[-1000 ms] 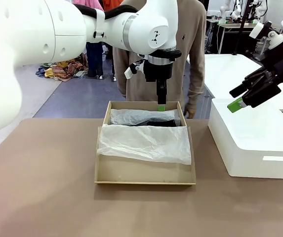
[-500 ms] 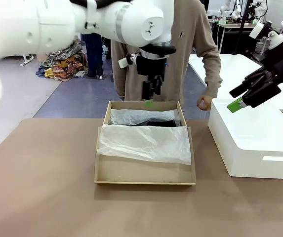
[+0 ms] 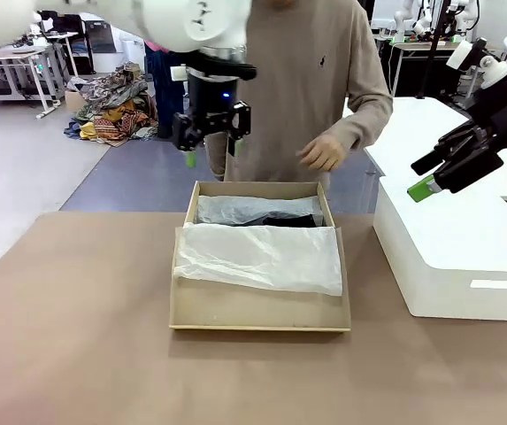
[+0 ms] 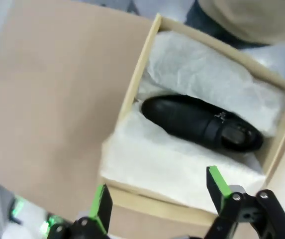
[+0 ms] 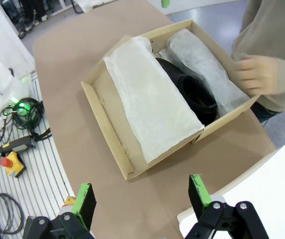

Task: Pack the shoes into the box.
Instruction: Close the Shoes Box.

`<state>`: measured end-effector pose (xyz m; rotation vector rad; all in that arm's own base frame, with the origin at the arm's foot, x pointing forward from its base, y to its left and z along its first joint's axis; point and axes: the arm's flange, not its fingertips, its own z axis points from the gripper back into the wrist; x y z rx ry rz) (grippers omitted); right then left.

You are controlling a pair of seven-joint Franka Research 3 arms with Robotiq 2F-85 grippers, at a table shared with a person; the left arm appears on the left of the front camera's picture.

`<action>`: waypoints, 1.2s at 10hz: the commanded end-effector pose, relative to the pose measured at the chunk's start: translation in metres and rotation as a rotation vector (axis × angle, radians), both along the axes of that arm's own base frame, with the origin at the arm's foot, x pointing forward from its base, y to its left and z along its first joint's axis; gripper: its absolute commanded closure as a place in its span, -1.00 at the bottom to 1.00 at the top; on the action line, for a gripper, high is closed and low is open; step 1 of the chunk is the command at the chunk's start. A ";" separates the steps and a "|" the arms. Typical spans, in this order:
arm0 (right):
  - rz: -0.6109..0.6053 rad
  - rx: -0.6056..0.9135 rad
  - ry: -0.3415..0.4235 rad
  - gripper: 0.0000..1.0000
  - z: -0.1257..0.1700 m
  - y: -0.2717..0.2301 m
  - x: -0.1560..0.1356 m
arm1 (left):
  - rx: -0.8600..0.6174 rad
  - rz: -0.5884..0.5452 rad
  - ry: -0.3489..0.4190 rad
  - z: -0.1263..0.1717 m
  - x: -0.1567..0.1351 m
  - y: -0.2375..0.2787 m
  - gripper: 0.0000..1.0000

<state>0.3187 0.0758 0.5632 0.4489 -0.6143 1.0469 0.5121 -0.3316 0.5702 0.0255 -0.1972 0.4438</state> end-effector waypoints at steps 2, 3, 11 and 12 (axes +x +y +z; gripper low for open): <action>0.017 0.027 -0.005 -1.00 0.001 0.002 0.001 | -0.056 -0.316 0.010 -0.018 -0.022 0.068 -1.00; 0.017 0.027 -0.005 -1.00 0.001 0.002 0.001 | -0.026 -0.410 0.006 -0.020 -0.025 0.081 -1.00; 0.017 0.027 -0.005 -1.00 0.001 0.002 0.001 | -0.011 -0.408 0.005 -0.016 -0.013 0.074 -1.00; 0.017 0.027 -0.005 -1.00 0.001 0.002 0.001 | -0.027 -0.423 0.002 -0.017 -0.016 0.073 -1.00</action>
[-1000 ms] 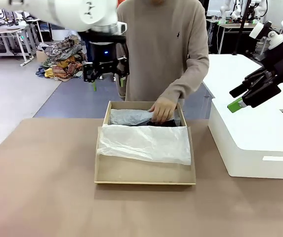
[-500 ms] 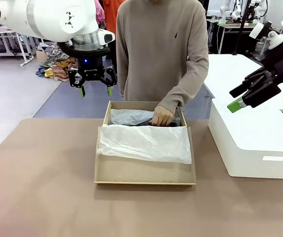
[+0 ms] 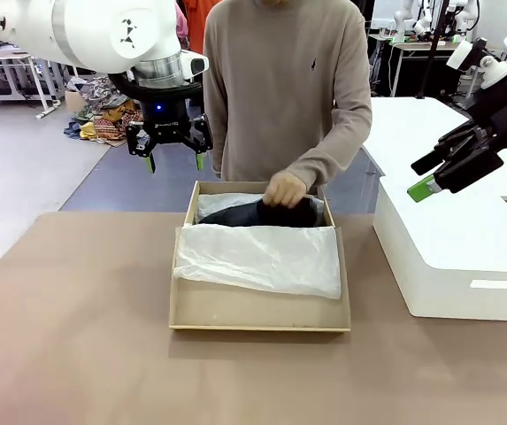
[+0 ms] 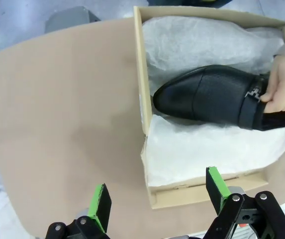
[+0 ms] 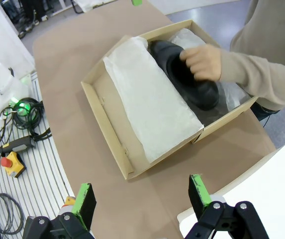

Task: Pack the shoes into the box.
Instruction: Close the Shoes Box.

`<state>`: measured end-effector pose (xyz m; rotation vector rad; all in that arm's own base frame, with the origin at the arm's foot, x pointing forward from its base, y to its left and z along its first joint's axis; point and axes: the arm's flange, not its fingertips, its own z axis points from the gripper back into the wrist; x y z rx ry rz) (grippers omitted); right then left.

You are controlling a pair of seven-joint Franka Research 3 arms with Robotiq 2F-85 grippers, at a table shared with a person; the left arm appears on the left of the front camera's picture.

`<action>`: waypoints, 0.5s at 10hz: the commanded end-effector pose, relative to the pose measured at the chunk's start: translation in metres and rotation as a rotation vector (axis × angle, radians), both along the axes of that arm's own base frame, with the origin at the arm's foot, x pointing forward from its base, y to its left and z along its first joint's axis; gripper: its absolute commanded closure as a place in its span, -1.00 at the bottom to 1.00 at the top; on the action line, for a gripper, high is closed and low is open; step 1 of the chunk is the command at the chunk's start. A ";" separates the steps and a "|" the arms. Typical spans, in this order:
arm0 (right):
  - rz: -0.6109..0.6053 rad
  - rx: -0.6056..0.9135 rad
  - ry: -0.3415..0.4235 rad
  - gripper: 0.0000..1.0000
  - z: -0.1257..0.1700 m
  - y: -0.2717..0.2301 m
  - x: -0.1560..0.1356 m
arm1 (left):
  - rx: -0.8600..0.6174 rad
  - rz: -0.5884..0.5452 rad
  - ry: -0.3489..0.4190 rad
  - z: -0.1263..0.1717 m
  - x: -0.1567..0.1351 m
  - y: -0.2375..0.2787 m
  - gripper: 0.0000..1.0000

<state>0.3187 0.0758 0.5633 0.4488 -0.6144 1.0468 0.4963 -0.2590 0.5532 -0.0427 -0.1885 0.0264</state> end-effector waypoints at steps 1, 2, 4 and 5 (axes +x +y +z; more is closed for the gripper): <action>0.017 0.027 -0.005 -1.00 0.001 0.002 0.001 | 0.046 -0.133 -0.025 0.003 0.001 0.010 -1.00; 0.017 0.027 -0.005 -1.00 0.001 0.002 0.001 | 0.070 -0.230 -0.040 0.010 0.001 0.027 -1.00; 0.017 0.027 -0.005 -1.00 0.001 0.002 0.001 | 0.103 -0.531 -0.015 0.017 0.004 0.063 -1.00; 0.017 0.027 -0.005 -1.00 0.001 0.002 0.001 | 0.134 -0.687 -0.029 0.016 0.007 0.075 -1.00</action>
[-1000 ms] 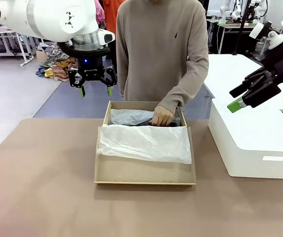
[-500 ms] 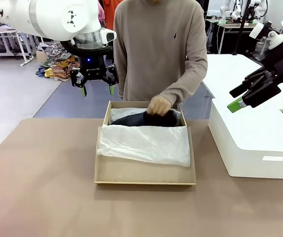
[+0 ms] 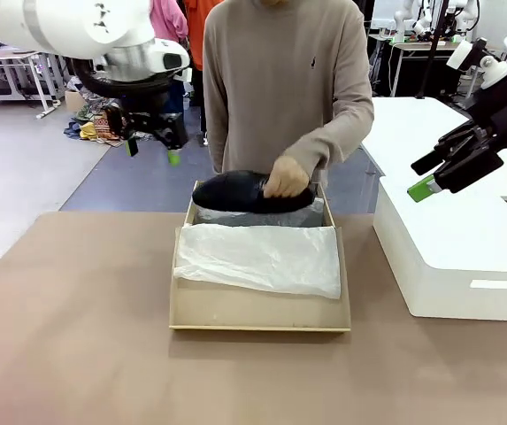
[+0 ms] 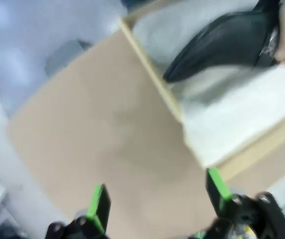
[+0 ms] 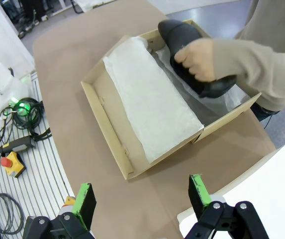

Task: Pack the shoes into the box.
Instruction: Close the Shoes Box.

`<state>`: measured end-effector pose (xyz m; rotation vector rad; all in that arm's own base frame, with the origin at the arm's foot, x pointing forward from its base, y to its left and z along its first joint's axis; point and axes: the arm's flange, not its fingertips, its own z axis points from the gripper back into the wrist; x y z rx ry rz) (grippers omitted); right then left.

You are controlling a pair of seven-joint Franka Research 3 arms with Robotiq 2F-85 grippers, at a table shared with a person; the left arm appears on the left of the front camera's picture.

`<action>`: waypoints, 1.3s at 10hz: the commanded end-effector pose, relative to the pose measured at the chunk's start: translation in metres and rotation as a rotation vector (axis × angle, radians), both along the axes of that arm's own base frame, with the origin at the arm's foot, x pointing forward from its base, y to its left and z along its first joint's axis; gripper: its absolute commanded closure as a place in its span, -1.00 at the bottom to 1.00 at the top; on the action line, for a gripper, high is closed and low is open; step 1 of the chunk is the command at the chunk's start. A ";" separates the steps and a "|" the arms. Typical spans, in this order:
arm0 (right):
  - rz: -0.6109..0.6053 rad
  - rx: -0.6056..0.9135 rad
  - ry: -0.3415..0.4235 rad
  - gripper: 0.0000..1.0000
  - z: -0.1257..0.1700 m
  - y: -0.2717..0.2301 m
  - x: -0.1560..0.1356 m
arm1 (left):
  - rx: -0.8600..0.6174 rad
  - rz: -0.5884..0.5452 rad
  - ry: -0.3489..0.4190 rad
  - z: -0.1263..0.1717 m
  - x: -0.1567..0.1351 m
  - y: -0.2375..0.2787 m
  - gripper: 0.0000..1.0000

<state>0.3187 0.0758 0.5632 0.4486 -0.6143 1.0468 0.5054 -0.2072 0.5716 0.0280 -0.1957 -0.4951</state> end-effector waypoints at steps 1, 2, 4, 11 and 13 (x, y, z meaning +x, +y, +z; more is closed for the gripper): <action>0.017 0.027 -0.005 -1.00 0.001 0.002 0.001 | 0.011 -0.337 -0.031 -0.004 0.000 0.036 -1.00; 0.017 0.027 -0.005 -1.00 0.001 0.002 0.001 | -0.036 -0.511 -0.040 -0.005 0.004 0.050 -1.00; 0.017 0.027 -0.005 -1.00 0.001 0.002 0.001 | -0.118 -0.788 -0.065 -0.009 0.011 0.069 -1.00; 0.017 0.027 -0.005 -1.00 0.001 0.002 0.001 | -0.123 -0.937 -0.102 -0.014 0.018 0.069 -1.00; 0.017 0.027 -0.005 -1.00 0.001 0.002 0.001 | -0.123 -0.937 -0.102 -0.014 0.018 0.069 -1.00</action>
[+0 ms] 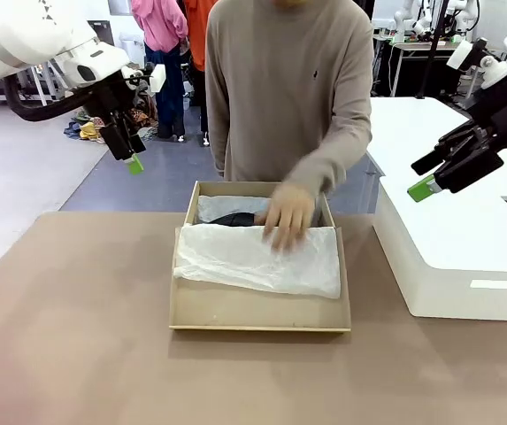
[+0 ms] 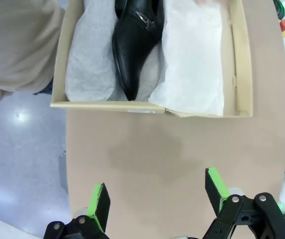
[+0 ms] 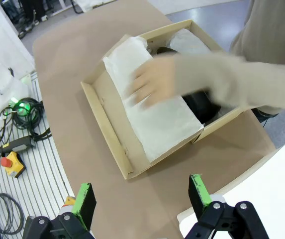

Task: Pack the shoes into the box.
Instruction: Close the Shoes Box.

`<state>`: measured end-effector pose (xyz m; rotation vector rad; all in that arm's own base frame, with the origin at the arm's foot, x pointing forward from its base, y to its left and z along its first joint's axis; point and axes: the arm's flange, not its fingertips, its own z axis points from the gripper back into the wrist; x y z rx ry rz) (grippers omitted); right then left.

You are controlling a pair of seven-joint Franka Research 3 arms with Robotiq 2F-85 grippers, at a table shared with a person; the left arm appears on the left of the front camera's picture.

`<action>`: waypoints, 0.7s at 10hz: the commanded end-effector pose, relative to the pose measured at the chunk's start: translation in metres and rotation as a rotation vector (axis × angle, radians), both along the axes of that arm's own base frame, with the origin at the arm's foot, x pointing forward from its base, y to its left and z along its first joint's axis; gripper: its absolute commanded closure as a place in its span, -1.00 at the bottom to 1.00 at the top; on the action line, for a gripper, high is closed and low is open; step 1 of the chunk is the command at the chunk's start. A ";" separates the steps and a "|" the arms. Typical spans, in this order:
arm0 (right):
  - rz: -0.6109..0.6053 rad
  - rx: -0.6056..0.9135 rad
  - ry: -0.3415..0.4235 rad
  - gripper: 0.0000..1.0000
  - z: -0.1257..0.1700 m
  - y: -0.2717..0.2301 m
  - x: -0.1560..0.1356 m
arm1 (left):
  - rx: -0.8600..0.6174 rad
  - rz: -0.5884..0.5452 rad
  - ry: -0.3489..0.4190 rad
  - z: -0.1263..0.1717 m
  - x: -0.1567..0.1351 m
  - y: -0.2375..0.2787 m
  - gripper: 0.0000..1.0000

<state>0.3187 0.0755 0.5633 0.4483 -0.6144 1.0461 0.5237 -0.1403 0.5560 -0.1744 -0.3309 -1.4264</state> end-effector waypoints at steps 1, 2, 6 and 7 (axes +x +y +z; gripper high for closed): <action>0.018 0.027 -0.005 -1.00 0.001 0.002 0.001 | -0.001 0.012 -0.007 0.002 0.000 0.002 -1.00; 0.018 0.027 -0.005 -1.00 0.001 0.002 0.001 | 0.000 0.000 0.000 0.000 0.000 0.000 -1.00; 0.018 0.027 -0.005 -1.00 0.001 0.002 0.001 | 0.015 -0.290 0.008 0.003 0.026 0.021 -1.00; 0.018 0.027 -0.005 -1.00 0.001 0.002 0.001 | 0.005 -0.318 0.007 0.003 0.034 0.028 -1.00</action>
